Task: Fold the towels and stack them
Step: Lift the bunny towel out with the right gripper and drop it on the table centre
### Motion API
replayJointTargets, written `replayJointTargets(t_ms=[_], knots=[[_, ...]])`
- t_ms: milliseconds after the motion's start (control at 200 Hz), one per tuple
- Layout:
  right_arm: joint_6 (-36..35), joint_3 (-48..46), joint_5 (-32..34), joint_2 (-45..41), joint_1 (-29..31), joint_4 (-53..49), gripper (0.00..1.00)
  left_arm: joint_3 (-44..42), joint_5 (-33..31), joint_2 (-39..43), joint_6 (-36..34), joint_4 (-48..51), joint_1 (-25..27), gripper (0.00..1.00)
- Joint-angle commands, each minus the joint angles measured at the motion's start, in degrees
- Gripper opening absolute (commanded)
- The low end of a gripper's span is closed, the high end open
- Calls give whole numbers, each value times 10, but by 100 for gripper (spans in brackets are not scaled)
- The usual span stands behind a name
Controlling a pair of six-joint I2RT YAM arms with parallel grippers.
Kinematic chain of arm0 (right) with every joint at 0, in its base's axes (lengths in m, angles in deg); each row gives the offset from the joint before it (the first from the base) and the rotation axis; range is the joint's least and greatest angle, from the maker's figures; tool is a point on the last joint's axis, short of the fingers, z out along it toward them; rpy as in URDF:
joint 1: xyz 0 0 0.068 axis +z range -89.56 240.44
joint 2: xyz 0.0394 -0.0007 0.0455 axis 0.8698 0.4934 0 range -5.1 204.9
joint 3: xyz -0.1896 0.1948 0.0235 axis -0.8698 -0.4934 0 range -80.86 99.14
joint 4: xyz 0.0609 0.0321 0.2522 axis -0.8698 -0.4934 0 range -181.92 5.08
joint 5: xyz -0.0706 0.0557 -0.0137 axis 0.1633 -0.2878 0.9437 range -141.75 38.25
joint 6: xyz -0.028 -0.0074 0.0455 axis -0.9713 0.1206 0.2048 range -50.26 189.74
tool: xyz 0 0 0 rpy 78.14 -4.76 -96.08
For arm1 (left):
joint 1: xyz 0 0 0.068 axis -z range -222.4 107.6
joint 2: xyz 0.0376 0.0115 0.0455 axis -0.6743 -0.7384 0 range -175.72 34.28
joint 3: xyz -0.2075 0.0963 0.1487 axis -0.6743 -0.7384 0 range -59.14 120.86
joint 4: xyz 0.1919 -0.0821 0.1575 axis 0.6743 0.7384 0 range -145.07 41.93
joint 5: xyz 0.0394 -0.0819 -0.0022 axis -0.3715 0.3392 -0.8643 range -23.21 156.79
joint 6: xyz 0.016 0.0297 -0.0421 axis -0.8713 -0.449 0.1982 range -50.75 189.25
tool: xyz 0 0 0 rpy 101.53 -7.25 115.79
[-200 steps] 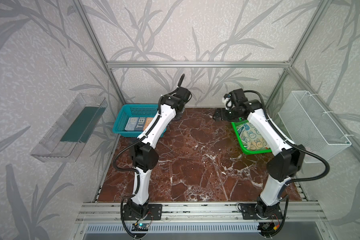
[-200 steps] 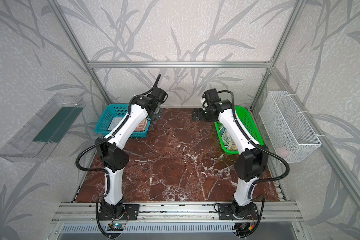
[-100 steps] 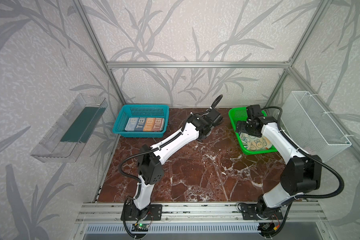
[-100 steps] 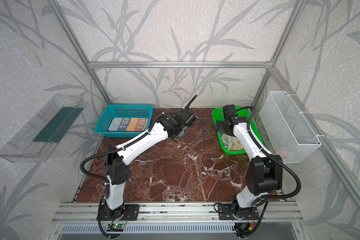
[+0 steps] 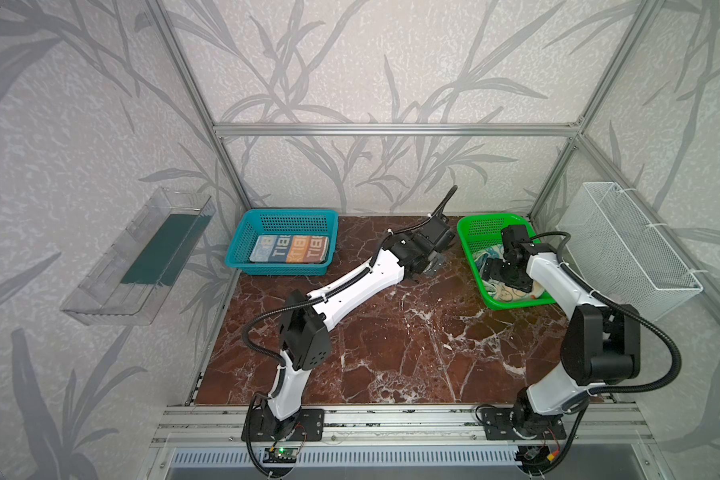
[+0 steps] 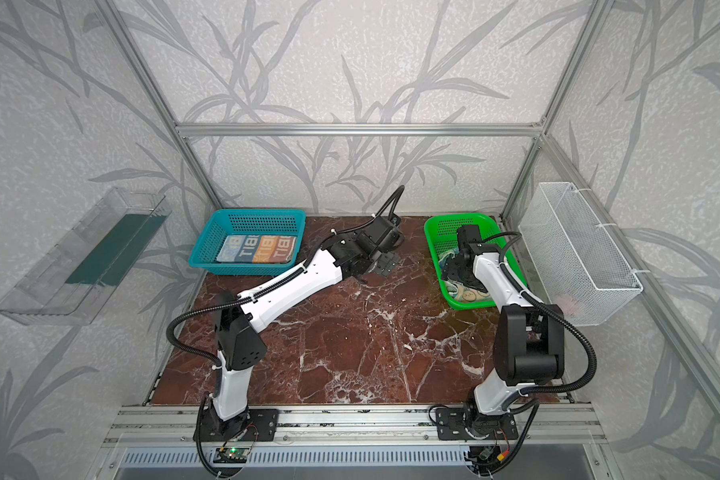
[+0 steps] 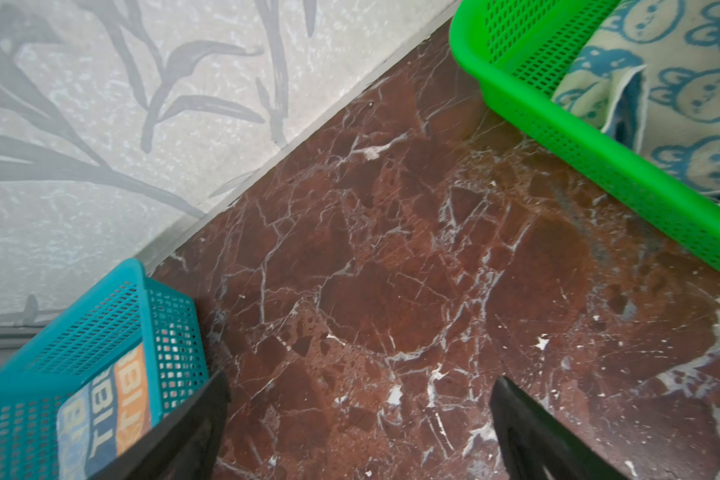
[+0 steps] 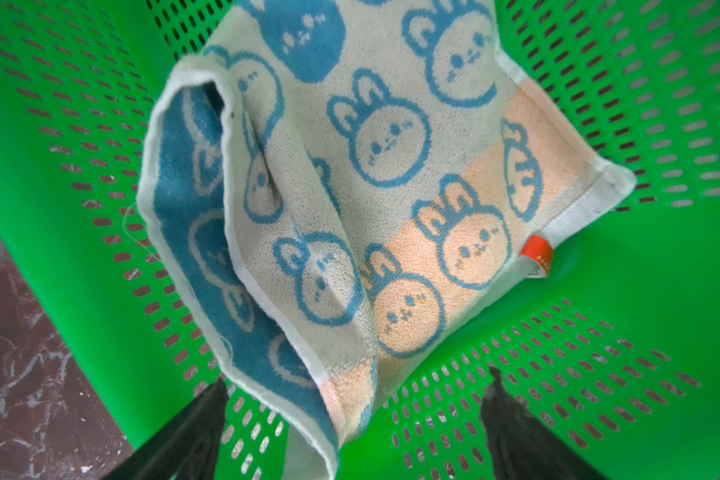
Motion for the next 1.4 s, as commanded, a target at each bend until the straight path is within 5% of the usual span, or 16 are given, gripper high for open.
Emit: replayJointTargets(t_ms=[0, 165, 350, 515, 895, 1180, 1395], knots=[[-9, 5, -35, 25, -2, -10, 84, 39, 21, -33, -19, -17, 13, 99], [-5, 2, -55, 65, -3, 0, 62, 80, 43, -50, -22, -16, 15, 99], [-4, 21, -70, 77, -13, -5, 25, 102, 35, -64, -11, -14, 14, 99], [0, 43, -77, 59, -14, -15, 8, 129, 38, -76, -3, -1, 13, 99], [-4, 168, -131, -33, -3, -75, 0, 132, 125, -24, 76, 47, -10, 99], [9, 333, -107, -22, 142, -121, 0, -136, 247, 191, 176, -83, -103, 99], [23, 526, -119, 86, 284, -181, 0, -321, 235, 350, 204, -142, -146, 99]])
